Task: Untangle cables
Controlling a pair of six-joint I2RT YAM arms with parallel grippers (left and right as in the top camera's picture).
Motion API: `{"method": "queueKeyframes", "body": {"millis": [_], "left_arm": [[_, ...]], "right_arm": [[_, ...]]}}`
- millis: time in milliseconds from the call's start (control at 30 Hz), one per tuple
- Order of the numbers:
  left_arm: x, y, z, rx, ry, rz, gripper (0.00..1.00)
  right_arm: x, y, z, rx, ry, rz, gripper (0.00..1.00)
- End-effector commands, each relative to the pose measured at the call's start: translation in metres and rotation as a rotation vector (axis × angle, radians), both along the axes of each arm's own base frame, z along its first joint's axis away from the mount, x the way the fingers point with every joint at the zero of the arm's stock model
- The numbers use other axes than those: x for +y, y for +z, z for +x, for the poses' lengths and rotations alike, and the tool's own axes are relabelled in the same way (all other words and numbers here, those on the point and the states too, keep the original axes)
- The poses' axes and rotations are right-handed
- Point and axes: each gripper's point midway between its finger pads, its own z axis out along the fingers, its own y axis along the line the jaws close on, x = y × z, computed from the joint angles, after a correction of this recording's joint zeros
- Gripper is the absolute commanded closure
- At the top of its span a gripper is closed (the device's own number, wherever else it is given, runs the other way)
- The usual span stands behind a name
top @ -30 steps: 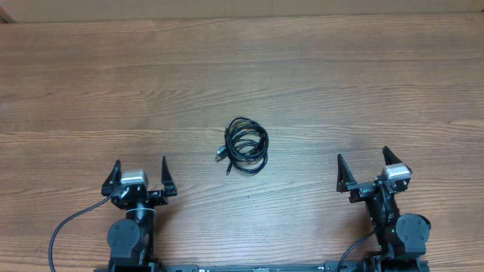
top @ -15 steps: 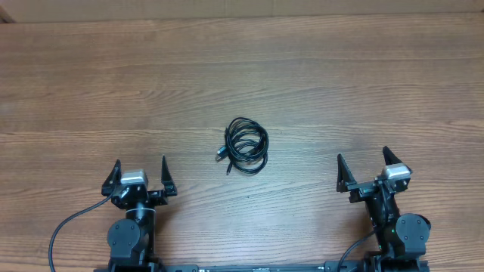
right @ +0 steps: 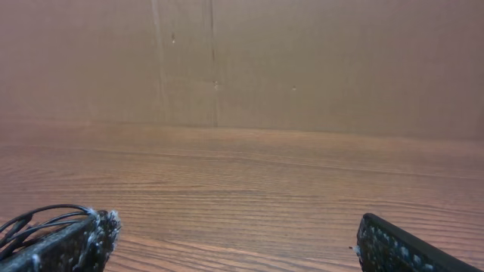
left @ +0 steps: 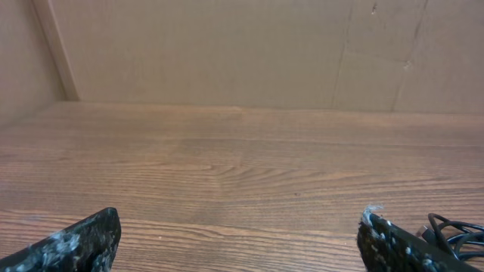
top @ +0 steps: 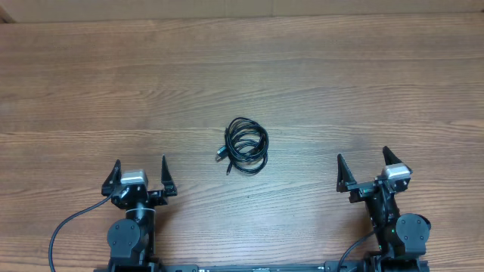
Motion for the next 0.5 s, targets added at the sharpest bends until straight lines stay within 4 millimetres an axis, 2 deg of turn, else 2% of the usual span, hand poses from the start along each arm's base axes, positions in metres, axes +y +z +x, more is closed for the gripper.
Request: {"method": "queueKeyframes", "body": {"millis": [0, 267, 367, 467], "left_arm": [[-0.003, 0.0, 0.0, -0.003, -0.015, 0.019, 0.0], [-0.003, 0.002, 0.0, -0.011, -0.018, 0.014, 0.01], [-0.021, 0.003, 0.001, -0.017, -0.113, -0.073, 0.0], [-0.026, -0.003, 0.0, 0.006, -0.141, -0.076, 0.0]], "right_arm": [[-0.002, -0.002, 0.0, 0.0, -0.012, 0.009, 0.0], [-0.002, -0.002, 0.0, 0.0, -0.012, 0.009, 0.0], [-0.002, -0.002, 0.0, 0.0, -0.012, 0.009, 0.0], [-0.002, -0.002, 0.0, 0.0, -0.012, 0.009, 0.0]]}}
